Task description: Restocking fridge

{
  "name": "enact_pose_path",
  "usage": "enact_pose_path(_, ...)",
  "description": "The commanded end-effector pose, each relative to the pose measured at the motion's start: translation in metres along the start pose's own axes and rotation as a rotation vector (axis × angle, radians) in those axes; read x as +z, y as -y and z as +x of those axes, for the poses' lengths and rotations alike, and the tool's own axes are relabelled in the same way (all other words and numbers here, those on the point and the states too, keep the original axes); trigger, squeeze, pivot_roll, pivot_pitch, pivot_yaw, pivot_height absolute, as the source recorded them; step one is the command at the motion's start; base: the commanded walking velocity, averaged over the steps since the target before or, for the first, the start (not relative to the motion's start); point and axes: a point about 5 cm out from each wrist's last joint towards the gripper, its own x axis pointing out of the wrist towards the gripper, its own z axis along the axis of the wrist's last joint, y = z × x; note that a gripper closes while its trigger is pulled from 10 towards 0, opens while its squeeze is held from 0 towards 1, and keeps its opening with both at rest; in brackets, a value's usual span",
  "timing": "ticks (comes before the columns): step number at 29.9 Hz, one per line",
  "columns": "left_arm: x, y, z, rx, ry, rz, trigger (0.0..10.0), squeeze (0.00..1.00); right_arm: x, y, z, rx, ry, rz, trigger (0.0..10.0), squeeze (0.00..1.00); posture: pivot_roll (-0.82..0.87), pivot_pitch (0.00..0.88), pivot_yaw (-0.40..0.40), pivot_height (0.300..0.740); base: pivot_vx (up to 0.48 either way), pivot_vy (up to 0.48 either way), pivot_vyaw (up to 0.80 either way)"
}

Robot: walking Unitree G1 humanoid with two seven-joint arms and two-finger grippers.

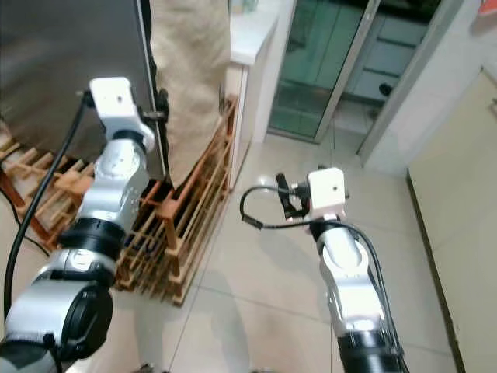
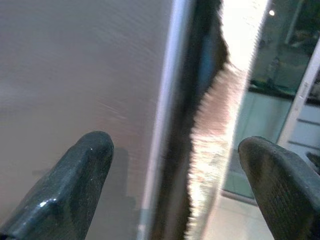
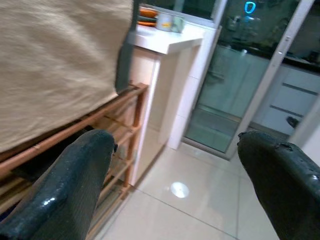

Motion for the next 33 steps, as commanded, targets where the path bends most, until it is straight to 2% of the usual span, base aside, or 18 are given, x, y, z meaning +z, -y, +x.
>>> enact_pose_path(1,-0.008,-0.009,-0.009,-0.06,-0.008,0.013,10.0,0.0,0.011,0.01,-0.006,-0.036,0.037,-0.034,10.0,0.0,-0.17,0.0,-0.054,0.74,0.0,0.0,0.0)
enact_pose_path(4,-0.014,-0.025,-0.024,-0.107,0.001,-0.032,10.0,0.0,0.017,0.012,-0.013,-0.05,0.063,-0.041,10.0,0.0,-0.16,0.0,-0.053,0.74,0.0,0.0,0.0)
enact_pose_path(6,-0.014,-0.028,-0.027,-0.115,0.01,-0.04,10.0,0.0,0.017,0.012,-0.014,-0.05,0.066,-0.042,10.0,0.0,-0.15,0.0,-0.054,0.74,0.0,0.0,0.0)
enact_pose_path(8,-0.007,-0.041,-0.041,-0.11,0.053,-0.027,10.0,0.0,0.012,0.01,-0.016,-0.048,0.049,-0.022,10.0,0.0,-0.12,0.0,-0.063,0.74,0.0,0.202,0.0)
enact_pose_path(13,0.0,-0.033,-0.046,-0.123,0.084,0.003,10.0,0.0,0.009,0.003,-0.011,-0.03,0.034,-0.006,10.0,0.0,-0.09,0.0,-0.075,0.74,0.0,0.48,-0.79)
enact_pose_path(15,0.007,-0.017,-0.047,-0.167,0.107,0.04,10.0,0.0,0.013,-0.003,-0.003,0.003,0.048,-0.011,10.0,0.0,-0.08,0.0,-0.08,0.74,0.0,0.48,-0.79)
enact_pose_path(20,0.009,-0.011,-0.045,-0.163,0.097,0.044,10.0,0.0,0.014,-0.001,0.0,0.0,0.051,-0.016,10.0,0.0,-0.08,0.0,-0.079,0.74,0.0,0.48,-0.16)
enact_pose_path(26,0.005,-0.001,-0.046,-0.169,0.058,0.002,10.0,0.0,0.015,0.002,0.001,-0.014,0.055,-0.018,10.0,0.0,-0.1,0.0,-0.073,0.74,0.0,0.0,0.0)
enact_pose_path(30,0.001,0.002,-0.046,-0.145,0.044,-0.031,10.0,0.0,0.013,0.003,0.0,-0.02,0.052,-0.017,10.0,0.0,-0.1,0.0,-0.07,0.74,0.281,-0.351,0.0)
enact_pose_path(33,0.0,0.011,-0.046,-0.115,0.024,-0.055,10.0,0.0,0.013,0.002,0.001,-0.02,0.05,-0.015,10.0,0.0,-0.11,0.0,-0.065,0.74,0.33,-0.345,0.0)
